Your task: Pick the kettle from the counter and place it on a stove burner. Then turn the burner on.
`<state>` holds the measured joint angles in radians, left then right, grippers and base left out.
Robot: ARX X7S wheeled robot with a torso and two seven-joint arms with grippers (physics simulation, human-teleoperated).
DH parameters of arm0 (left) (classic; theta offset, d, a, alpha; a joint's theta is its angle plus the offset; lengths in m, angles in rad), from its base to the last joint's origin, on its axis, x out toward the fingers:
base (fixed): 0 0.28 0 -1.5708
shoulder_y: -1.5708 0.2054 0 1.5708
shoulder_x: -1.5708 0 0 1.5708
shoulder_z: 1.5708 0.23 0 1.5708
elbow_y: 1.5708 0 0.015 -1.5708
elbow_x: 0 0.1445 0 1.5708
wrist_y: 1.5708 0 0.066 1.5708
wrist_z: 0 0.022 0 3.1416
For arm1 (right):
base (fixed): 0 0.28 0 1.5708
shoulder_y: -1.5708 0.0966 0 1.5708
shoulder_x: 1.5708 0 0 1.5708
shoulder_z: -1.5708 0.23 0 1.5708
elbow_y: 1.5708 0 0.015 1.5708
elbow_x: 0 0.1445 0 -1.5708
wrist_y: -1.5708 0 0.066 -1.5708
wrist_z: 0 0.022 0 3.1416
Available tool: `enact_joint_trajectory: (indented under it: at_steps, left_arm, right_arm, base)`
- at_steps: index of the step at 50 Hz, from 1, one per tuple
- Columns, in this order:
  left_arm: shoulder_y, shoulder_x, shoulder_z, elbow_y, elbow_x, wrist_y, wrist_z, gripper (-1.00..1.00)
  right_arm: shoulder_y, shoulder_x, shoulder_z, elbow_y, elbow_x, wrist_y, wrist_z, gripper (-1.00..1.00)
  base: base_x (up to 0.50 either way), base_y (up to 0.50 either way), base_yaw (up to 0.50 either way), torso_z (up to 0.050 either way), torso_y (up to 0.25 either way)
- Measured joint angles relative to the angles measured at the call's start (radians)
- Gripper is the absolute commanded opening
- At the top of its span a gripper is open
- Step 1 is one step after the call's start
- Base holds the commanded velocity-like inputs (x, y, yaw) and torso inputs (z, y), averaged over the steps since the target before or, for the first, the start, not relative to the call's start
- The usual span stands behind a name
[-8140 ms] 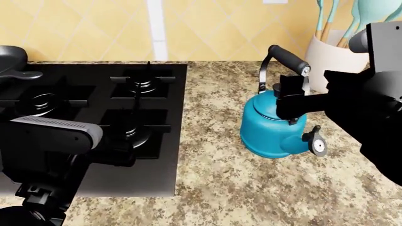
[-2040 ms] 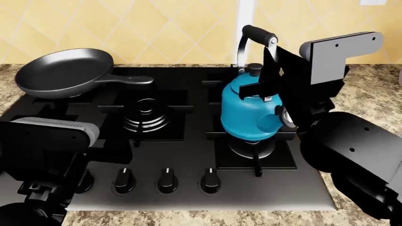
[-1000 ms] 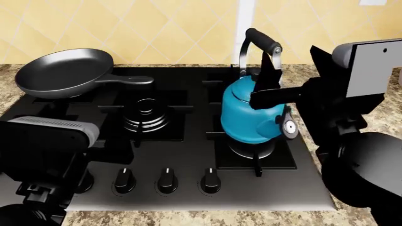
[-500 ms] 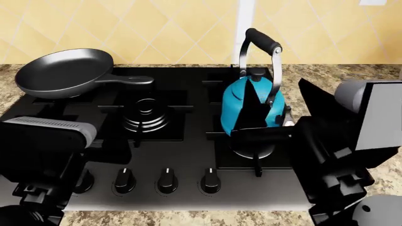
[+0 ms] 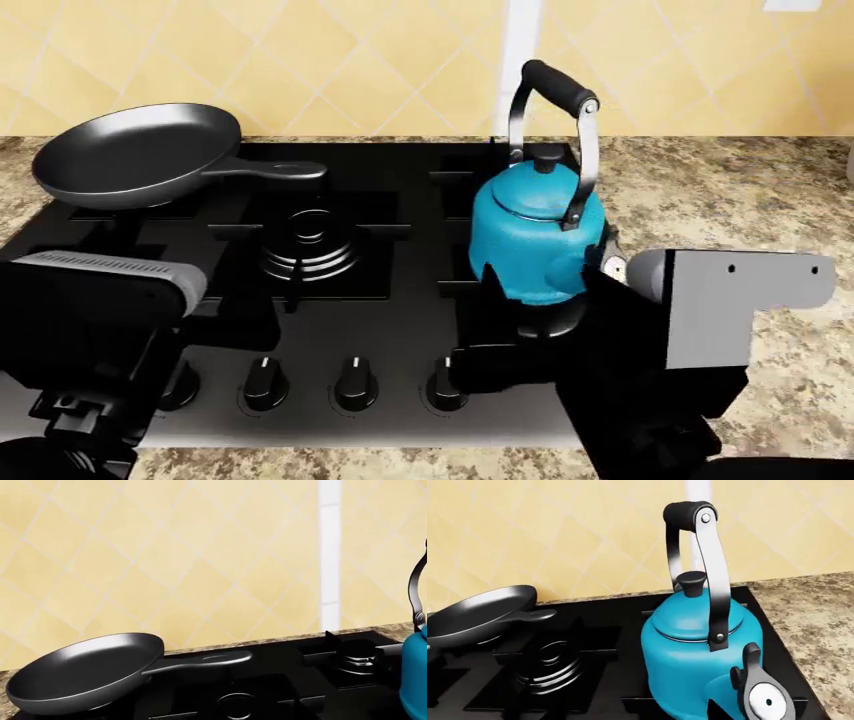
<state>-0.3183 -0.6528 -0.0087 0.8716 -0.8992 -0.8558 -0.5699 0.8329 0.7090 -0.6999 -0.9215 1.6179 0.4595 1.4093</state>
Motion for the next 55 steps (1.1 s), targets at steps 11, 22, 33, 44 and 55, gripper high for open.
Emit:
enact_joint_trajectory:
  at_steps: [11, 22, 33, 44, 55]
  left_arm:
    - [0.002, -0.003, -0.001, -0.004, -0.003, 0.005, -0.002, 1.0]
    - [0.003, -0.007, 0.001, -0.004, -0.005, 0.007, -0.005, 1.0]
    - [0.012, -0.011, 0.003, -0.003, -0.003, 0.013, -0.006, 1.0]
    - [0.018, -0.014, 0.009, -0.007, 0.002, 0.02, -0.005, 1.0]
    - [0.018, -0.013, 0.015, -0.017, 0.005, 0.026, -0.004, 1.0]
  right_arm:
    - [-0.097, -0.014, -0.006, 0.018, -0.027, -0.048, -0.025, 1.0]
    - [-0.181, -0.031, -0.022, 0.02, -0.042, -0.081, -0.04, 1.0]
    - [-0.229, -0.037, -0.052, 0.02, -0.026, -0.082, -0.021, 1.0]
    - [-0.216, -0.058, -0.091, 0.034, 0.016, -0.054, 0.025, 1.0]
    - [-0.215, -0.068, -0.113, 0.065, 0.028, -0.038, 0.01, 1.0]
  base:
    - [0.0, 0.0, 0.0, 0.0, 0.0]
    - [0.0, 0.0, 0.0, 0.0, 0.0]
    - [0.0, 0.0, 0.0, 0.0, 0.0]
    - [0.0, 0.0, 0.0, 0.0, 0.0]
    - [0.0, 0.0, 0.0, 0.0, 0.0]
